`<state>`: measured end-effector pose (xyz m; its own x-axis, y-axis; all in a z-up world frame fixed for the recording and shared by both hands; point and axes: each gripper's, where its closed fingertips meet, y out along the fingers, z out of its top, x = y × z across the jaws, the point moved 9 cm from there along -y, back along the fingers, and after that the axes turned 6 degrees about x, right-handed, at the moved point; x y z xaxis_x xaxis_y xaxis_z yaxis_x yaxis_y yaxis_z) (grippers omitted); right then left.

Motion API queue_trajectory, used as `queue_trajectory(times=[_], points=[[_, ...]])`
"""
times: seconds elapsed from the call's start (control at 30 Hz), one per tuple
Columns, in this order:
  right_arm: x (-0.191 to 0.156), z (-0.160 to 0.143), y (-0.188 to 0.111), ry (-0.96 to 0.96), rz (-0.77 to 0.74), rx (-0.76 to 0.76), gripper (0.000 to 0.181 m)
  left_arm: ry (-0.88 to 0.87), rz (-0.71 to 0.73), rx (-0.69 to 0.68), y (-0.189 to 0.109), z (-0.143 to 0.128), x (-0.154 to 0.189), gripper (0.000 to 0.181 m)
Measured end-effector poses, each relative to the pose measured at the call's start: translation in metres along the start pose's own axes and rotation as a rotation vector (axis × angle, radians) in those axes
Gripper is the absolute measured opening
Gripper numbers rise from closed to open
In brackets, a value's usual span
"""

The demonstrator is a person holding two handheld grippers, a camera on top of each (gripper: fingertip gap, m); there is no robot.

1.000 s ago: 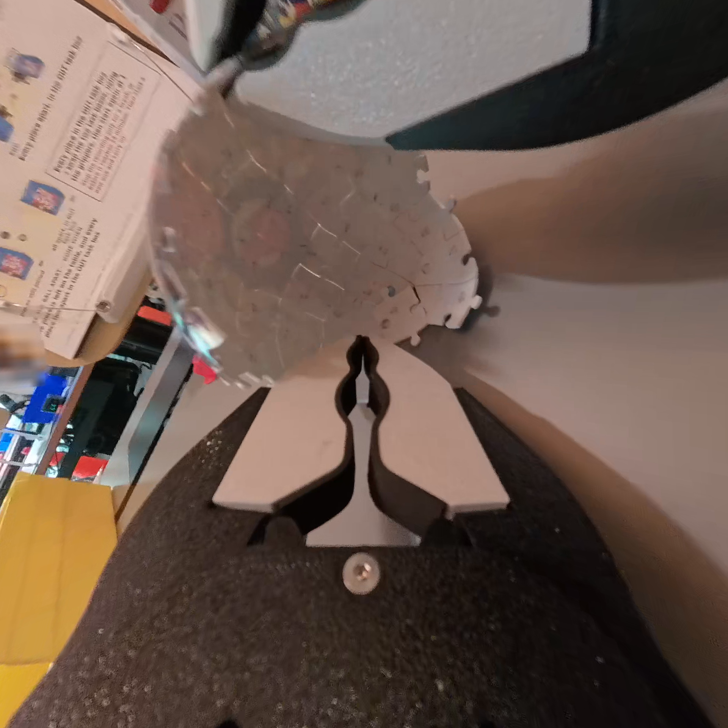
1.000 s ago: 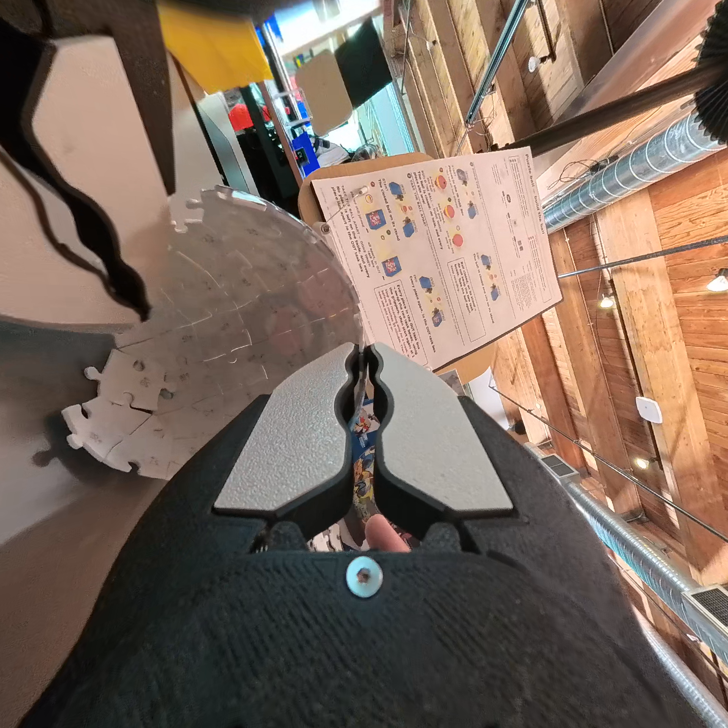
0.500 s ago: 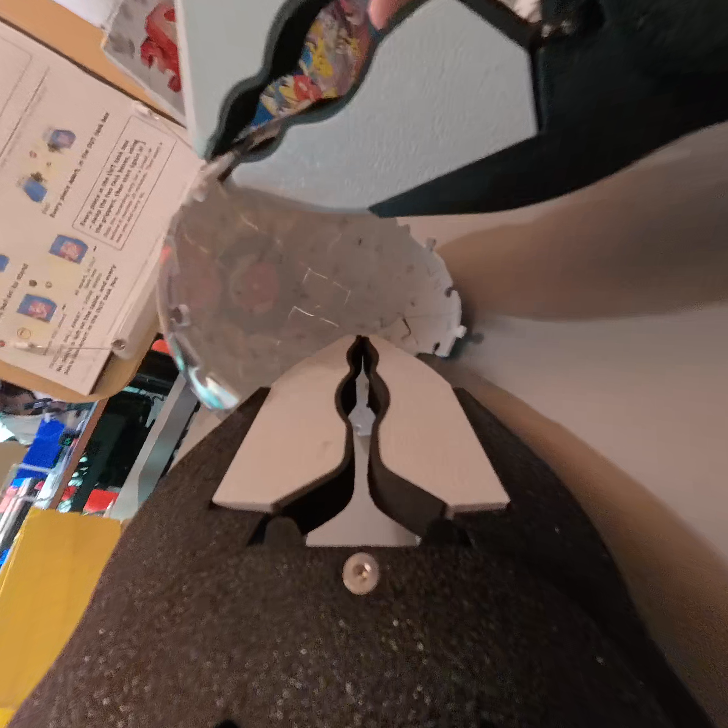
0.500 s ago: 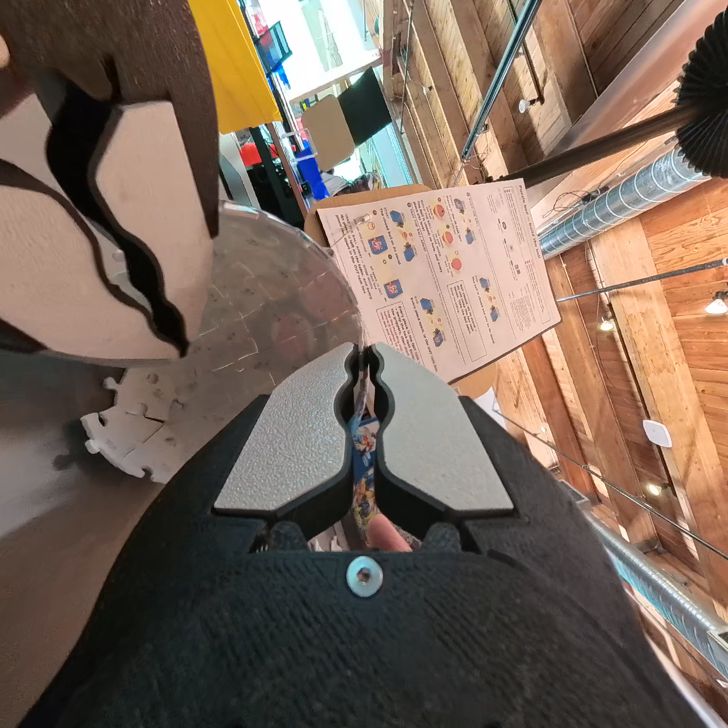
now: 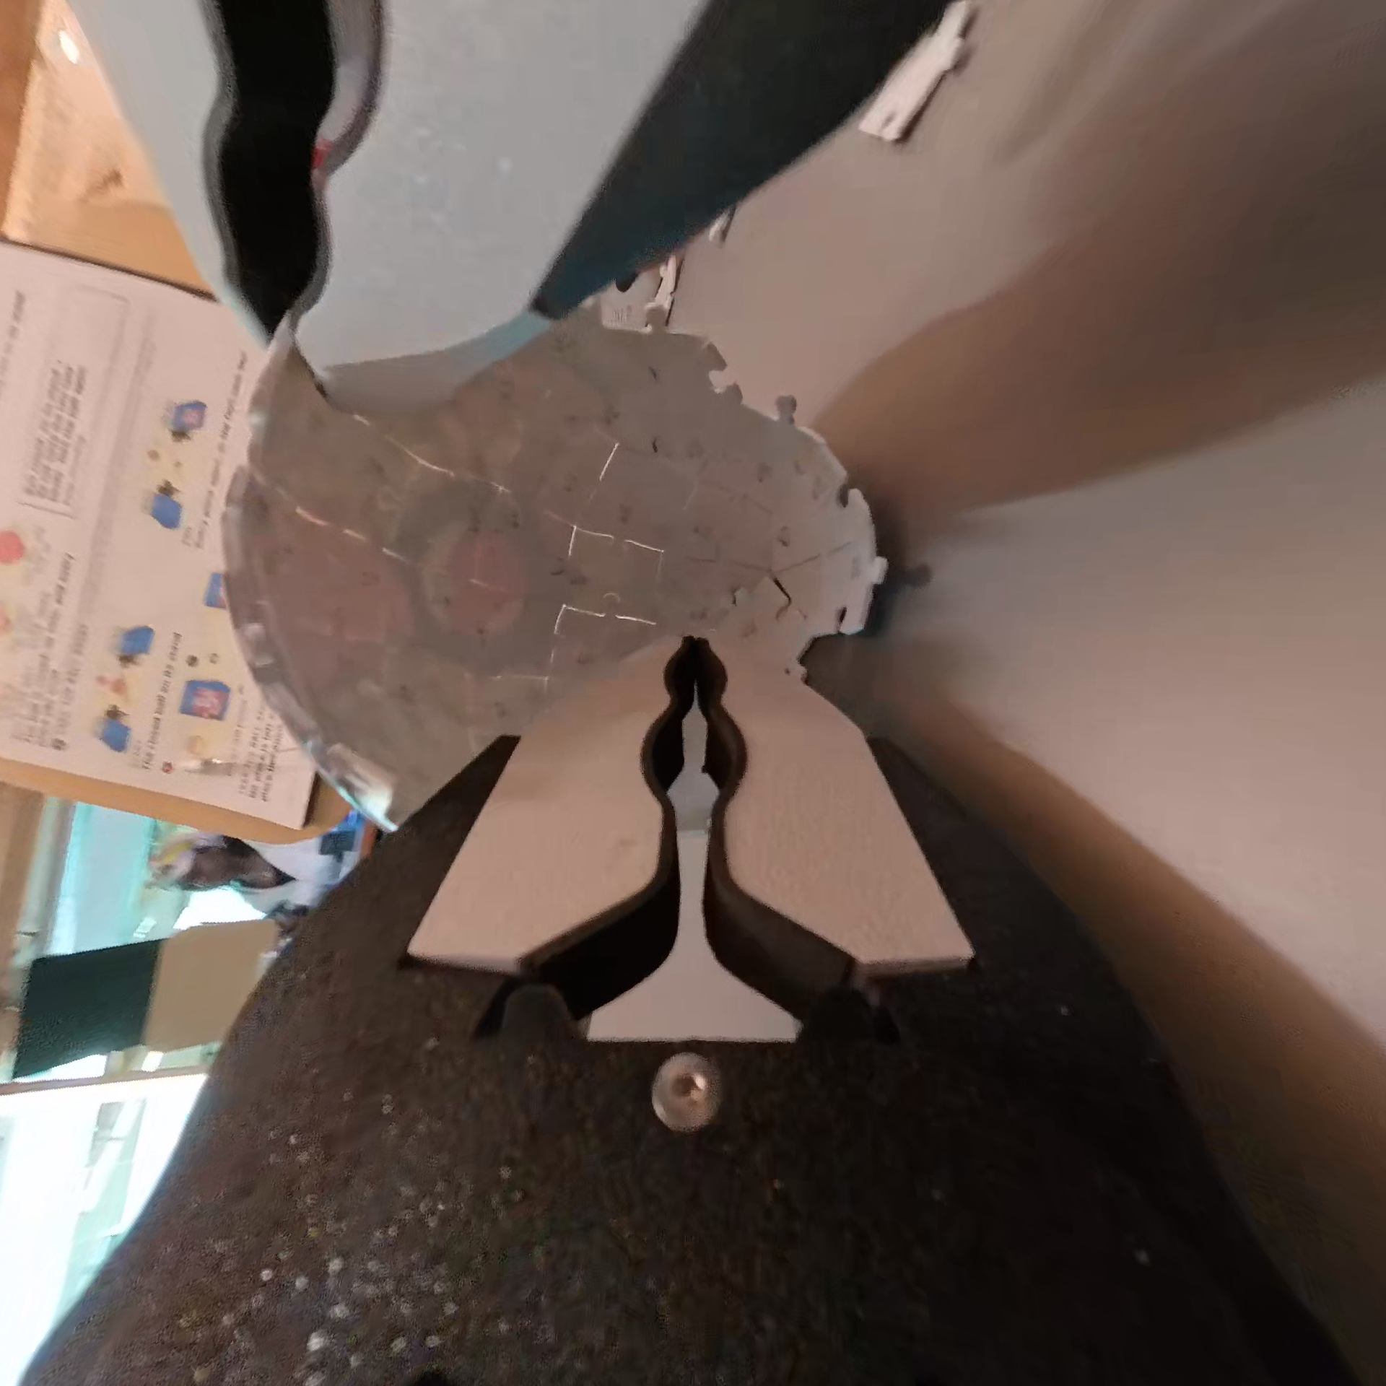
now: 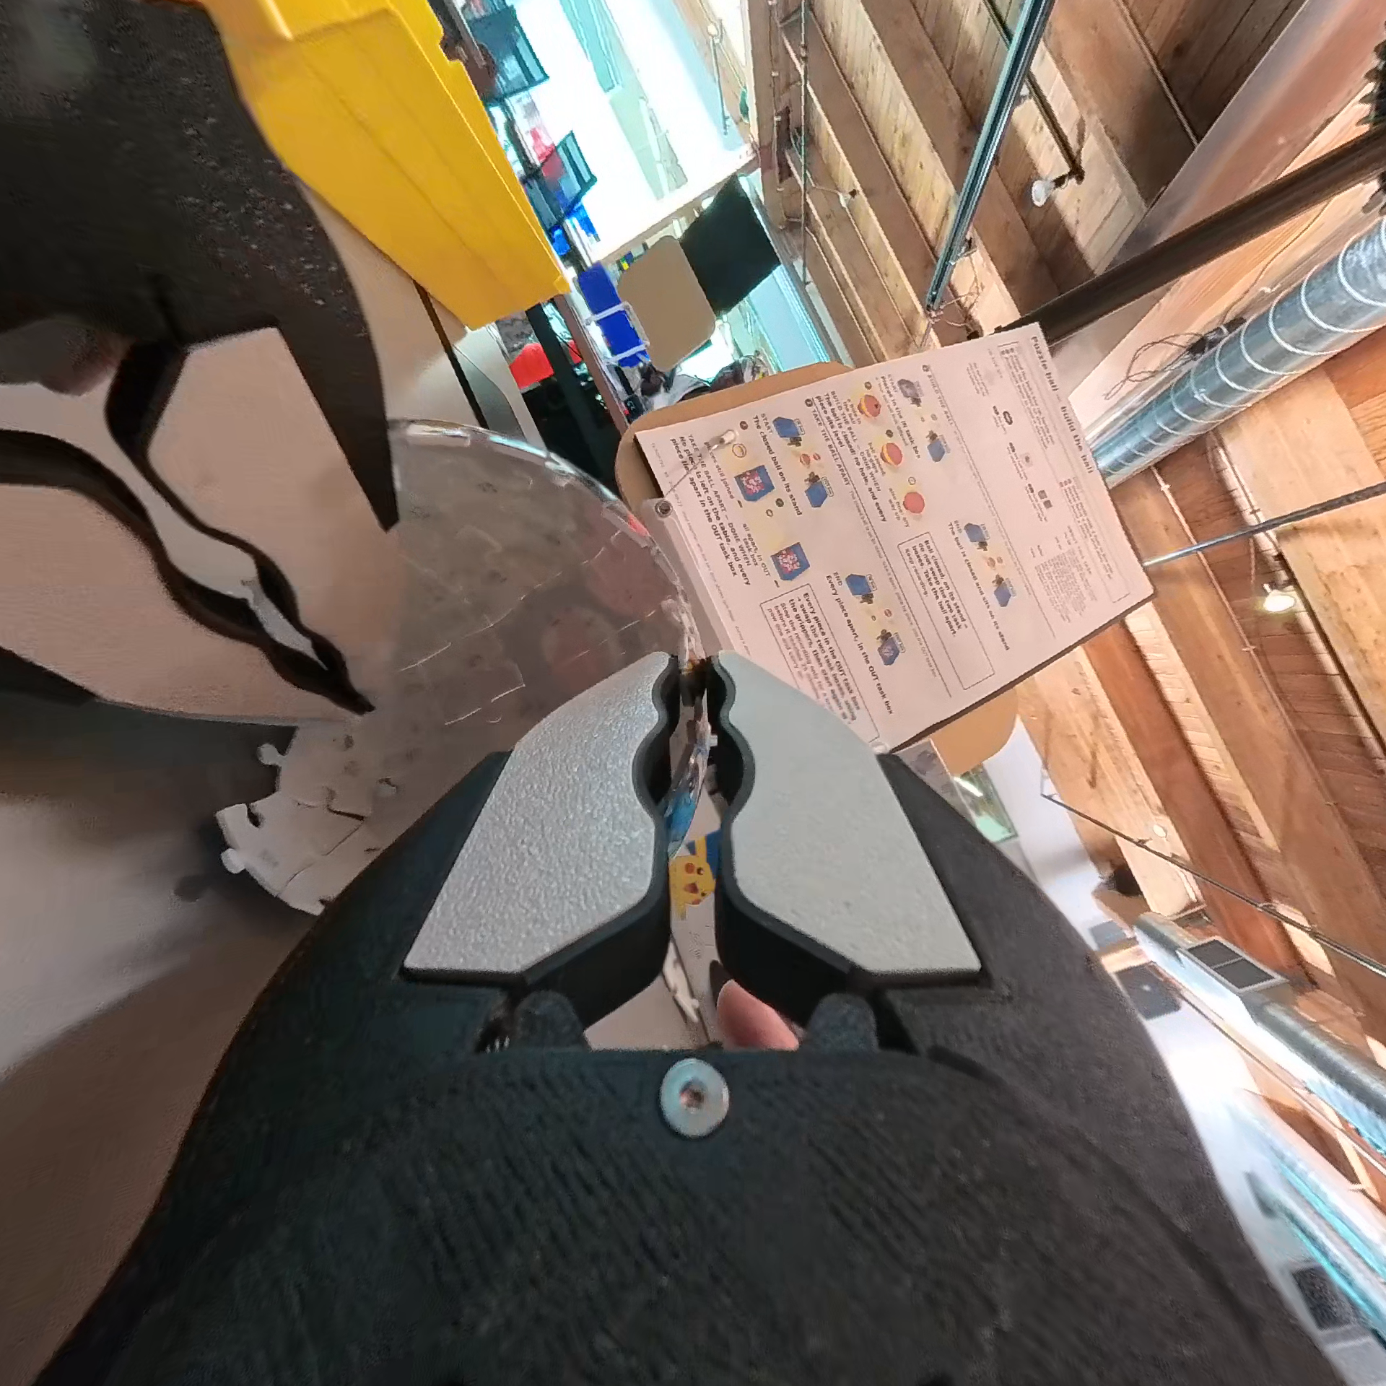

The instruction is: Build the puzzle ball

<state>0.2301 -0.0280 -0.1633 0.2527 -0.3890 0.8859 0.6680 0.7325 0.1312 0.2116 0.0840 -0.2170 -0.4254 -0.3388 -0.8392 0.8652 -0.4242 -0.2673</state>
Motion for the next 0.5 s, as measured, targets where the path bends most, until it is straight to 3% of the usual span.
queue_trajectory(times=[0.2,0.5], points=[[0.004,-0.005,0.0,0.08,0.011,0.003,0.007,0.277,0.068,-0.074,0.01,0.004,0.008,0.0],[0.004,-0.005,0.001,0.11,0.023,0.014,0.007,0.307,-0.004,-0.141,0.024,0.012,0.006,0.0]])
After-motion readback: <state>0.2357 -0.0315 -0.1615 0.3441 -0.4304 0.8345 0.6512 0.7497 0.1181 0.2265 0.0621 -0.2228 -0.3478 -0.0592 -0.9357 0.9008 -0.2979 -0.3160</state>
